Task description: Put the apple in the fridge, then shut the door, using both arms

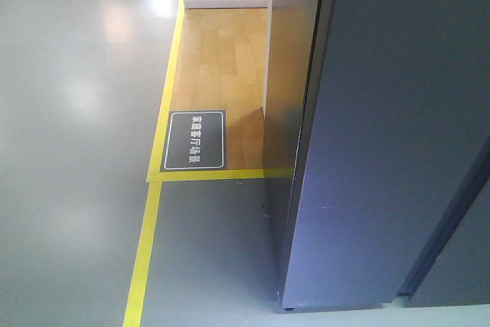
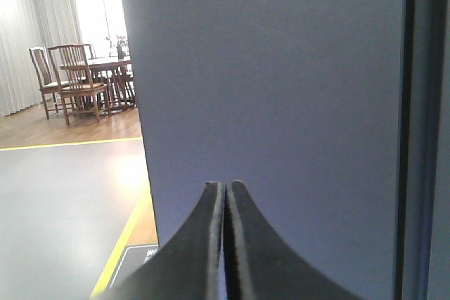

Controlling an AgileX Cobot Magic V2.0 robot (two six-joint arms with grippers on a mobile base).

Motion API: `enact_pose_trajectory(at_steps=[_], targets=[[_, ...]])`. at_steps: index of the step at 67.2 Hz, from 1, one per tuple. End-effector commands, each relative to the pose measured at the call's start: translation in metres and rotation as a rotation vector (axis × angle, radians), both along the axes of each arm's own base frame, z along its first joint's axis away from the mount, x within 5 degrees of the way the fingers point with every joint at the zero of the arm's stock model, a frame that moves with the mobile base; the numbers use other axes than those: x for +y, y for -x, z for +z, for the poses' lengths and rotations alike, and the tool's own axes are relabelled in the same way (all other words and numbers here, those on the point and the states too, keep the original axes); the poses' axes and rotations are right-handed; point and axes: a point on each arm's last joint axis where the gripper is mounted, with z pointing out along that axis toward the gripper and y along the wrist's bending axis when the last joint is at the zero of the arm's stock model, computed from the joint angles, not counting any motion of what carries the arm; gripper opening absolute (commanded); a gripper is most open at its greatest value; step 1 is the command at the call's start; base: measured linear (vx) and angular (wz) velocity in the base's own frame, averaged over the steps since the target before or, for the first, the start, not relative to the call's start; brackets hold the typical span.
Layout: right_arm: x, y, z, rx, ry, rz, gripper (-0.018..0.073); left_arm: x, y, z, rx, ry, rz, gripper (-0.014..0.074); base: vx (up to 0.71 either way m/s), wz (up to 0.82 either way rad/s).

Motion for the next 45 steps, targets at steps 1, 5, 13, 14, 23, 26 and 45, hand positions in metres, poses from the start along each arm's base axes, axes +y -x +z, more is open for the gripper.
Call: enact_pose_trajectory(at_steps=[1,5,13,14,23,26,45], targets=[[-0.0003,0.0022,0.0074,-0.081,0.023,-0.009,-0.0003,-0.0003,0.0028,0.0134,-0.109,0.005,-0.004,-0.0006,0.0,0.0],[-0.0003,0.0022,0.0075,-0.082,0.022,-0.009,-0.0003,-0.0003,0.0028,0.0134,-0.109,0.005,-0.004,-0.0006,0.0,0.0],[-0.0003,0.0023,0.0078,-0.083,0.022,-0.009,-0.0003,-0.0003,0.0028,0.0134,-0.109,0.005,-0.004,-0.0006,0.0,0.0],[-0.0003,0.0022,0.0078,-0.082,0.022,-0.009,-0.0003,-0.0003,0.0028,0.0134,-0.109,0.005,-0.004,-0.0006,0.0,0.0],[-0.0003,0.0022,0.0079,-0.081,0.022,-0.009,-0.0003,-0.0003,0.0028,0.0134,-0.109,0.005,-0.004,-0.0006,0.0,0.0],[-0.0003,0.0022,0.0079,-0.081,0.022,-0.009,-0.0003,-0.0003,0.0028,0.0134,-0.109,0.005,-0.004,-0.0006,0.0,0.0],[-0.0003,0.0022,0.0079,-0.081,0.022,-0.009,-0.0003,-0.0003,0.0028,0.0134,-0.109,0.005,-0.004,-0.0006,0.0,0.0]])
